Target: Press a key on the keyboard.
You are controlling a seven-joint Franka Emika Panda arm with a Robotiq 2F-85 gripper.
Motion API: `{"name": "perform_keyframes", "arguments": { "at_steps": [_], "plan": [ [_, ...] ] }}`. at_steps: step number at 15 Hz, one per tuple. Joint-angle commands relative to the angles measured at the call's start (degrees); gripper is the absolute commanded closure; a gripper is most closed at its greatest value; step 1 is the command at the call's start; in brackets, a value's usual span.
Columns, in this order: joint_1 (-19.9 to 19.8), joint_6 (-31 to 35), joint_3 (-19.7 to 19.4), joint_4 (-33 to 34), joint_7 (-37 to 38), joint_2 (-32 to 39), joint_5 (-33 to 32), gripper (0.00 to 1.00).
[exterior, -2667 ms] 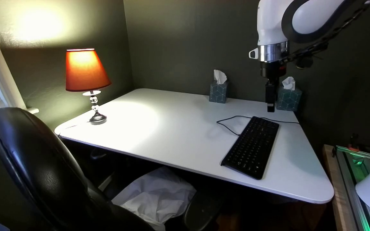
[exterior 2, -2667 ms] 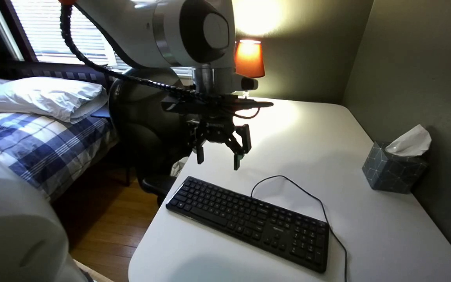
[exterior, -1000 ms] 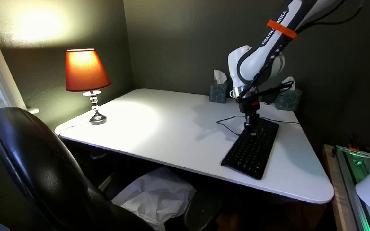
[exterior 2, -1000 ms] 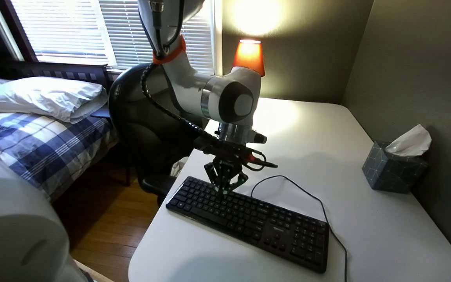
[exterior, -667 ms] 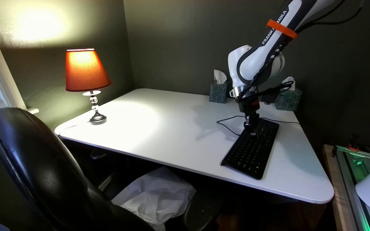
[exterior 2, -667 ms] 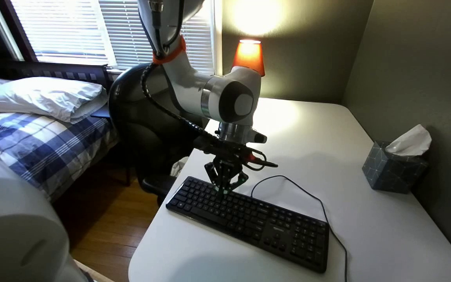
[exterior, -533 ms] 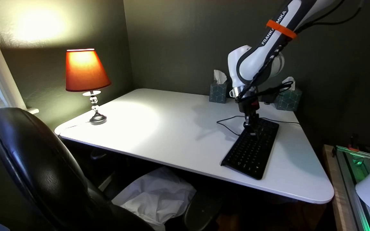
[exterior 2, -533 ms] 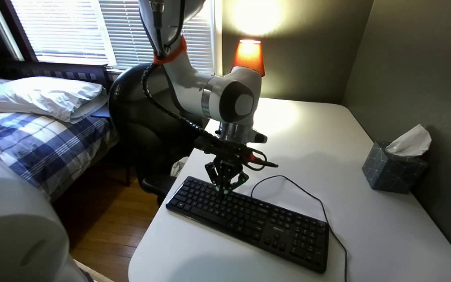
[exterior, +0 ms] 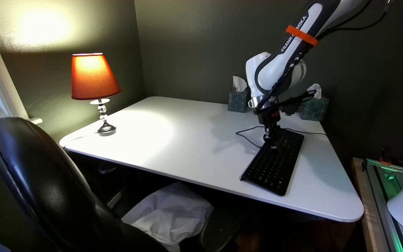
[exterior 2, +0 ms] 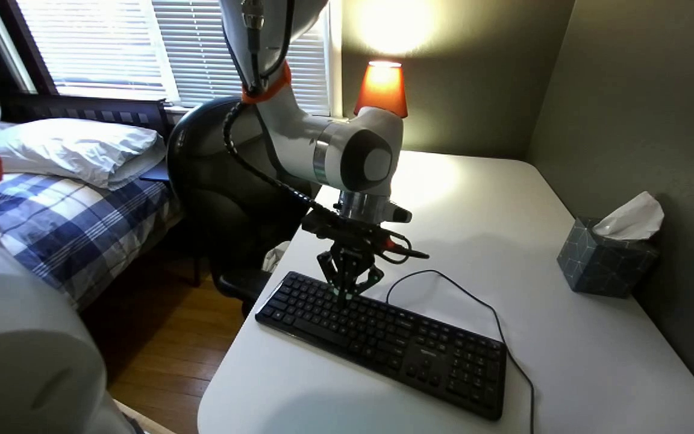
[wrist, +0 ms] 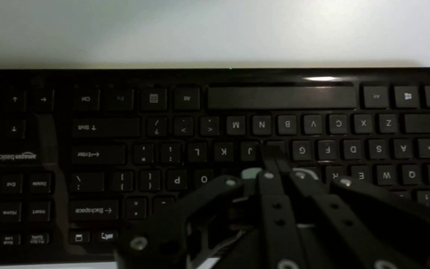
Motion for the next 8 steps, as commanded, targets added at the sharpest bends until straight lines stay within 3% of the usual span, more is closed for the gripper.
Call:
{"name": "perform_keyframes", "arguments": {
  "at_steps": [1, 8],
  "plan": [
    [-0.42, -0.47, 0.62, 1.54, -0.78, 1.96, 1.22, 1.0],
    [-0.68, -0.54, 0.96, 3.1, -1.11, 3.93, 1.6, 1.0]
  ]
}}
